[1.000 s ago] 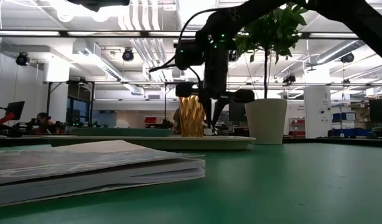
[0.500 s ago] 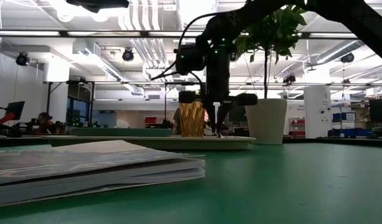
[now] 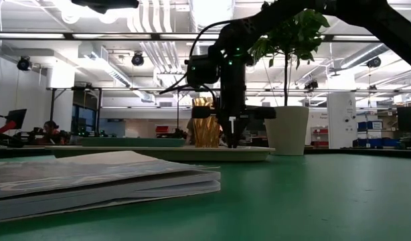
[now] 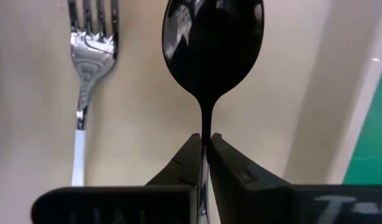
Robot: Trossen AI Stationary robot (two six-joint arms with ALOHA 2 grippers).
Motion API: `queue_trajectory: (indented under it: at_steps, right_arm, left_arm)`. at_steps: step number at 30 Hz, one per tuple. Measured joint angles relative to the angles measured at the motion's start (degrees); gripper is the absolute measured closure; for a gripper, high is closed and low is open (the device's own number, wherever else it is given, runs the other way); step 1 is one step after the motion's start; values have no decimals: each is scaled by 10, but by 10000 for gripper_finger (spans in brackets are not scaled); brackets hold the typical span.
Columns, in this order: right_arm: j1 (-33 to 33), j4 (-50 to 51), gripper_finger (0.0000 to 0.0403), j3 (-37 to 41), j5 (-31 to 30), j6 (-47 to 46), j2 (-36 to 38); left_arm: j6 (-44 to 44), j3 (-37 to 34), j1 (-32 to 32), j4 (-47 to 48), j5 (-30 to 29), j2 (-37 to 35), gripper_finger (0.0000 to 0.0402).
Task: Pick and place plate/cup/fork/spoon on tray
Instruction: Put the black spoon on the tray to the right of the orange fork, then return to Home Position
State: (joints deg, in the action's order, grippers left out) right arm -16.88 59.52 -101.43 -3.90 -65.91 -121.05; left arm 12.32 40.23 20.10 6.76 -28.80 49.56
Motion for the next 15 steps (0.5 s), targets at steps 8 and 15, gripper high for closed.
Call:
queue_trajectory:
  at_steps: [8,15]
  right_arm:
    - [0,2,388,0,-6,0,1]
    - [0,2,372,0,-1,-8,1]
  left_arm:
    - [0,0,0,0,0,0,357]
    - [0,0,0,0,0,0,357]
